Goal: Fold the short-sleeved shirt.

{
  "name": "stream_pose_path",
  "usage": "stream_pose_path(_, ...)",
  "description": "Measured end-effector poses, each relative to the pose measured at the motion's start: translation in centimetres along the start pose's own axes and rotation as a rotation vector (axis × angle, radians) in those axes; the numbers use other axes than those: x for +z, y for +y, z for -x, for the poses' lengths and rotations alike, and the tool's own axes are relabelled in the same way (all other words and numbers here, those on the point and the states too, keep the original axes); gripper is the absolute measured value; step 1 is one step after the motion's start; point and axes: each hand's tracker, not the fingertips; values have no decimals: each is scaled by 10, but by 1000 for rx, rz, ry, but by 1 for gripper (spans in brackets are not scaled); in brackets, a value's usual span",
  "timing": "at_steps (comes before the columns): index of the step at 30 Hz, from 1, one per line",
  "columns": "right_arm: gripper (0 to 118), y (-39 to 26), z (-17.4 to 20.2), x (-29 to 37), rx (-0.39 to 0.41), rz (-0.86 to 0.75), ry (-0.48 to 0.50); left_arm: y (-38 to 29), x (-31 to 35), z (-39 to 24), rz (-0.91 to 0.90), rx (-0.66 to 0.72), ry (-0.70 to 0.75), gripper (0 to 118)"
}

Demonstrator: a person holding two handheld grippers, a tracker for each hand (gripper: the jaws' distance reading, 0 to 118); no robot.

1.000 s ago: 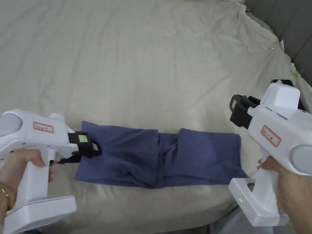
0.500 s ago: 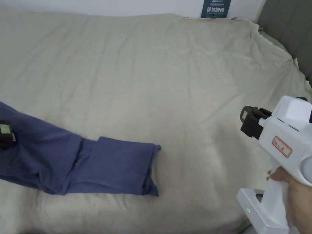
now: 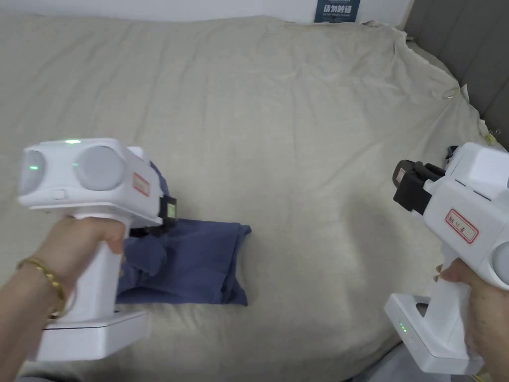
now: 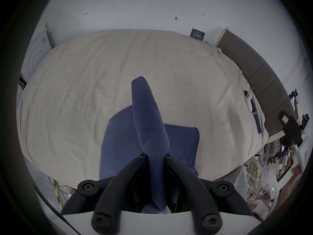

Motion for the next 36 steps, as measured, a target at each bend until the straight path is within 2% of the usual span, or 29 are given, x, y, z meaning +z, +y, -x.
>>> stream_pose_path(6,0,-3,-9,7,-10,-1,-19,-4,-72,-55,123,-88,30,8)
stream_pose_path(7,0,-4,-11,8,-6,2,-22,-6,-84,-59,147,-80,42,16)
stream_pose_path(8,0,-5,-12,8,-3,4,-28,-8,-92,-61,154,-59,38,29)
stream_pose_path(10,0,-6,-16,9,-4,9,-31,-10,-102,-62,149,-25,-45,77)
stream_pose_path(11,0,-7,-17,9,-5,12,-31,-10,-101,-63,149,-18,-104,90)
stream_pose_path(12,0,-8,-17,8,-3,16,-34,-10,-98,-64,160,-20,-158,96)
stream_pose_path(15,0,-9,-18,6,-5,23,-35,-1,-75,-58,151,-37,-303,95)
stream_pose_path(17,0,-10,-17,5,-9,25,-33,9,-51,-47,61,-19,-343,93)
stream_pose_path(18,0,-10,-15,4,-8,24,-31,13,-36,-40,-7,-1,-344,86)
stream_pose_path(20,0,-9,-13,4,-6,22,-22,20,-16,-24,-130,34,-317,83)
stream_pose_path(21,0,-7,-10,3,-1,22,-18,21,-10,-17,-182,27,-301,70)
stream_pose_path(22,0,-6,-8,2,6,22,-13,18,-2,-16,-246,6,-263,37)
stream_pose_path(23,0,-5,-6,2,13,21,-10,15,0,-15,-296,-19,-203,14)
stream_pose_path(24,0,-5,-4,2,16,18,-8,10,-2,-15,-339,-28,-116,1)
stream_pose_path(28,0,-3,3,2,9,12,6,-27,-23,-28,-399,-121,14,0)
stream_pose_path(30,0,-1,5,2,10,11,9,-45,-48,-34,-372,-161,65,0)
stream_pose_path(34,0,0,8,5,16,7,11,-81,-89,-49,-215,-187,22,0)
stream_pose_path(36,0,1,7,7,16,4,9,-96,-103,-59,-208,-192,41,0)
